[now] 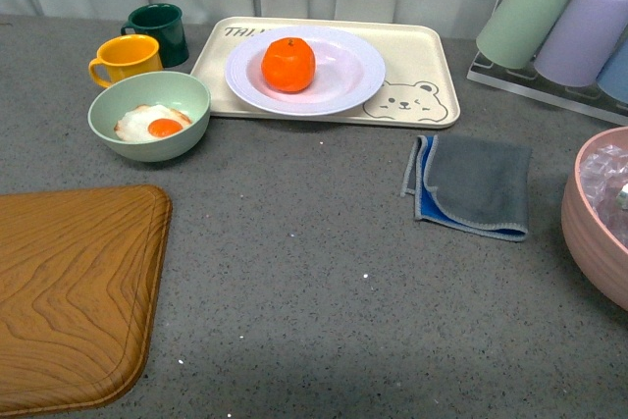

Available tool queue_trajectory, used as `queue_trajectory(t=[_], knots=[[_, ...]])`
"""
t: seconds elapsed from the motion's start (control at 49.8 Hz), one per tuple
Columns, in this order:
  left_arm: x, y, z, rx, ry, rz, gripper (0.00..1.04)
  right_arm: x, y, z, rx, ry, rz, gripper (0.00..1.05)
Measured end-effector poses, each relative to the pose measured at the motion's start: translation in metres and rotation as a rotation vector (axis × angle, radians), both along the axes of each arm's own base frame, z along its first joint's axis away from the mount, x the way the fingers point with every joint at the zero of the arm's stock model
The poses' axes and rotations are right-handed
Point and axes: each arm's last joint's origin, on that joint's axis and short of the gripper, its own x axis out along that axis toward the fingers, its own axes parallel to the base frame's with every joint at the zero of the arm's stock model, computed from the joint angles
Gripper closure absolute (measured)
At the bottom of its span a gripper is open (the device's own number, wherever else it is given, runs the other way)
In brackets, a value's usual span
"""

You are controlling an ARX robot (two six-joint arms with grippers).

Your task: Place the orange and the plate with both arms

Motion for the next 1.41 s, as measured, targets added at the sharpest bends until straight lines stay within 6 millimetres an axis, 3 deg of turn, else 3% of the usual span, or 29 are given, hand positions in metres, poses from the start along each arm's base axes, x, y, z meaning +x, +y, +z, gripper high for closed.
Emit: queue_trajectory(t=[0.964, 1.084, 1.345, 1.405], knots=[[0.000, 0.000, 0.000, 0.000, 0.000, 0.000, 0.07, -0.023, 0.000, 0.002, 0.000, -0.010, 0.000, 1.04], [0.000, 0.000, 0.000, 0.000, 0.000, 0.000, 0.07, -0.033, 0.000, -0.001, 0.000, -0.006, 0.003, 1.04], [0.000, 0.000, 0.000, 0.000, 0.000, 0.000, 0.07, -0.033, 0.000, -0.001, 0.000, -0.004, 0.003, 1.04], [0.000, 0.000, 0.000, 0.000, 0.001, 0.000, 0.07, -0.033, 0.000, -0.001, -0.001, -0.005, 0.003, 0.98]])
